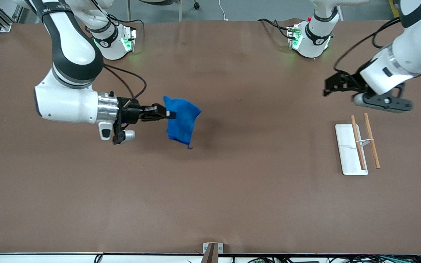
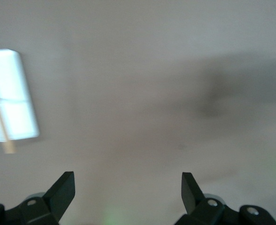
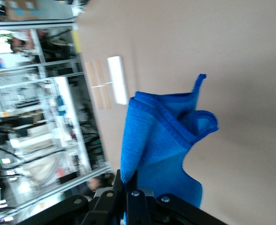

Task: Right arm passes towel to left arm to hang
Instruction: 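Carry the towel with the right gripper while the left gripper reaches toward it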

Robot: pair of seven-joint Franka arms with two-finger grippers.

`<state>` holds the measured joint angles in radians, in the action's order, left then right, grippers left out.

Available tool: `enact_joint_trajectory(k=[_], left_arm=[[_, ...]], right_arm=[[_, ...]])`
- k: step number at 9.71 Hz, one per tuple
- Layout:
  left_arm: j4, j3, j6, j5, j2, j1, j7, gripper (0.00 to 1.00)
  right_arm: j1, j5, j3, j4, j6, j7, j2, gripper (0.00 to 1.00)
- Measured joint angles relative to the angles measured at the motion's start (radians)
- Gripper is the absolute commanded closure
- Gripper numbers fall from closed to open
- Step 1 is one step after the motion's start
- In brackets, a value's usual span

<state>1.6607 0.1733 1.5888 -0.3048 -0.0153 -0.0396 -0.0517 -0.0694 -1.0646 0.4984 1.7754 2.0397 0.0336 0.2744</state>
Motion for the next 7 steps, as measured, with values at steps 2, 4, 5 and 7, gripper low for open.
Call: enact_joint_trajectory(k=[2,4,5,7], left_arm=[[0.05,-0.002,-0.012,-0.181,-0.003,0.003,0.05,0.0],[0.126,-0.007,-0.036,-0.406,-0.005,0.008,0.098,0.0],[0.173,-0.009,-0.04,-0.521,-0.007,0.016,0.152,0.0],[0.306,-0.012,-0.052,-0.736,-0.011,0.038,0.283,0.0]], right_arm=[[0.005,-0.18,0.072,0.0,0.065,0.023,0.015,1.0],[0.018,-0.376,0.147,0.003,0.117,0.167,0.057,1.0],[0.024,-0.465,0.169,0.004,0.121,0.258,0.089,1.0],[0.027,-0.543,0.196,0.003,0.118,0.358,0.15,1.0]])
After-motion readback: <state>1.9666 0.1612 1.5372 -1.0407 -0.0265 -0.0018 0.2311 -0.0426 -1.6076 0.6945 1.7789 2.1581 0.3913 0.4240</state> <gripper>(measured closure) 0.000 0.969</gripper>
